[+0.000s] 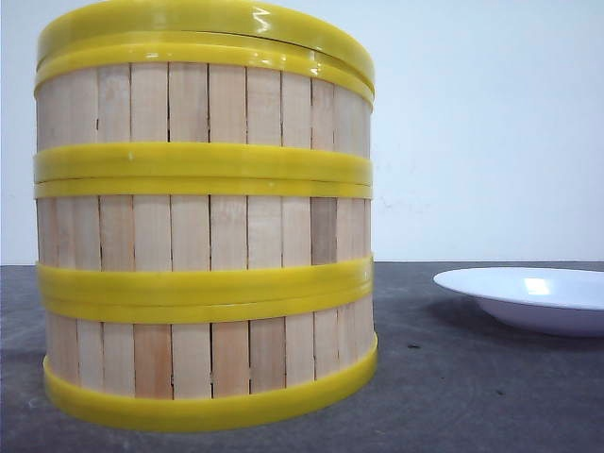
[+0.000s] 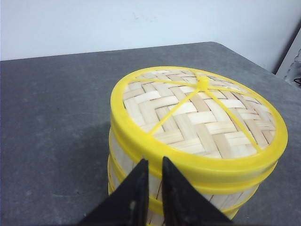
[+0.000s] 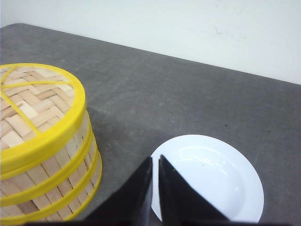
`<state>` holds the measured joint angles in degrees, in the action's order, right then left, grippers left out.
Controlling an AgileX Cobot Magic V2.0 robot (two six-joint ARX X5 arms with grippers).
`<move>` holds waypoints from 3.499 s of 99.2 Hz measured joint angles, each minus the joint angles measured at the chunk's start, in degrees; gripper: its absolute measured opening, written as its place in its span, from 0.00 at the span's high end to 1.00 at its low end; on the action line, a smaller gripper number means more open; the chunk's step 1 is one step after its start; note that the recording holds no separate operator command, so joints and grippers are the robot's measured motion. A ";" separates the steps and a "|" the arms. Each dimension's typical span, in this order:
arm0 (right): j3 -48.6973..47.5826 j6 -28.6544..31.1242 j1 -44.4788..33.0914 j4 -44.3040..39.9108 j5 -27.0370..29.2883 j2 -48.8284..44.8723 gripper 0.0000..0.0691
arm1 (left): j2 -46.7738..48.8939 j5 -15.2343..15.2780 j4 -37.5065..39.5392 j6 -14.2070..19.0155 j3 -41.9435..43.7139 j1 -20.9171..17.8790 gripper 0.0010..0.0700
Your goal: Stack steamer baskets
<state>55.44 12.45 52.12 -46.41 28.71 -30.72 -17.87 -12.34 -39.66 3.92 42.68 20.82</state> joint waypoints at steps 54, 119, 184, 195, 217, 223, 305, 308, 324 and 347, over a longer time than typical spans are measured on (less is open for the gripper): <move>0.00 0.00 0.00 0.02 -0.02 0.00 0.98 | 0.04 1.62 1.36 -3.82 -0.33 -3.56 0.98; 0.00 0.00 0.00 0.00 0.00 0.00 0.98 | 11.54 9.81 23.91 -2.82 -31.08 -22.86 0.98; 0.00 0.00 0.00 0.04 0.00 0.00 0.98 | 17.59 13.75 29.20 -4.90 -40.81 -22.95 0.98; 0.00 0.00 0.00 0.07 0.00 0.00 0.98 | 17.59 13.75 29.20 -6.32 -40.81 -22.93 0.98; 0.00 0.00 0.00 0.07 0.00 0.00 0.98 | 17.59 13.75 29.11 -7.58 -40.81 -22.36 0.98; 0.00 0.00 0.00 0.04 0.00 0.00 0.98 | 17.59 13.75 29.11 -7.78 -40.81 -22.03 0.98; 0.00 0.00 0.00 0.07 0.00 0.00 0.98 | 17.59 13.75 29.11 -8.02 -40.81 -21.88 0.98; 0.00 0.00 0.00 0.07 -0.02 0.00 0.98 | 17.59 13.75 29.11 -8.02 -40.81 -21.88 0.98; 0.00 0.00 0.00 0.07 0.00 0.00 0.98 | 17.59 13.75 29.11 -8.02 -40.81 -21.88 0.98; 0.00 -0.02 0.00 0.92 0.00 0.00 0.98 | 17.59 13.73 29.11 -8.02 -40.81 -21.88 0.98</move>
<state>55.44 12.43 52.12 -45.50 28.71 -30.72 -0.27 1.39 -10.55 -4.10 1.87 -1.06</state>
